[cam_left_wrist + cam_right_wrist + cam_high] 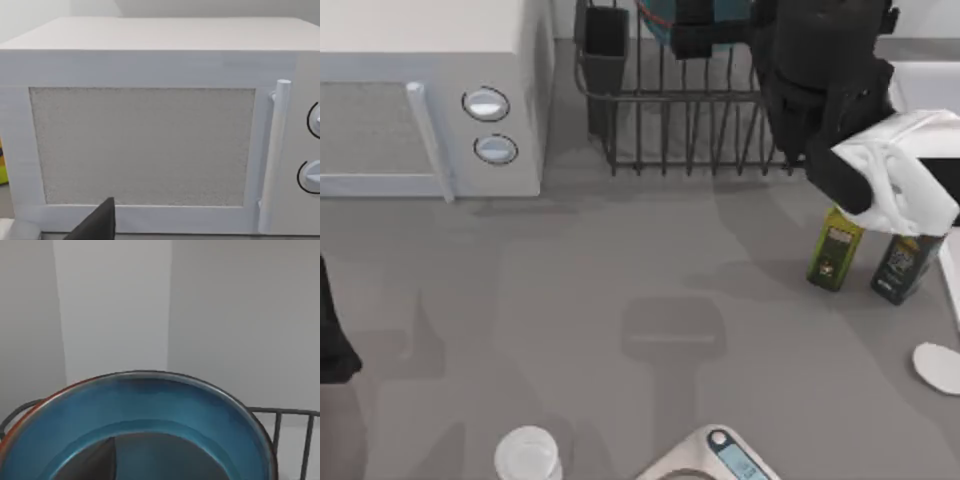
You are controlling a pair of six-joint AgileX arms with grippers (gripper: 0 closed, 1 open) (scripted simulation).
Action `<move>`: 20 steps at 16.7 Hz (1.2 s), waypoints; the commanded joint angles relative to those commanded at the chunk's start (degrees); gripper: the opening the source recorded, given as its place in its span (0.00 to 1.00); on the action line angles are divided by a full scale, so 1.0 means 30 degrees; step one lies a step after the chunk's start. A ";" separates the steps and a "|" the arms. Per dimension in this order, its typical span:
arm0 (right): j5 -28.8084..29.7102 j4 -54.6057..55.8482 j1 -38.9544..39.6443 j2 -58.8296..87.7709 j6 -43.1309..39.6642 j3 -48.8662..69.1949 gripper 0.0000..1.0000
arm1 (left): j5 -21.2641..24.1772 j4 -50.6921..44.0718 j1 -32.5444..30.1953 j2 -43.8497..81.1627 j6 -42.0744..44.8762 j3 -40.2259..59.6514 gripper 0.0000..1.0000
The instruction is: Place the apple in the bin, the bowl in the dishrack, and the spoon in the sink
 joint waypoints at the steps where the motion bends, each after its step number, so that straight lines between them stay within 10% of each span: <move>1: -0.0709 -0.0283 -0.0398 -0.1103 0.0029 -0.1104 1.00 | 0.0000 0.0000 0.0000 0.0000 0.0000 0.0000 1.00; 11: -0.7999 -0.5412 -0.5839 -1.7991 0.0144 -1.3962 1.00 | 0.0000 0.0000 0.0000 0.0000 0.0000 0.0000 1.00; 20: -1.0344 -1.1123 -1.0049 -3.2889 -0.0250 -2.1099 1.00 | 0.0000 0.0000 0.0000 0.0000 0.0000 0.0000 1.00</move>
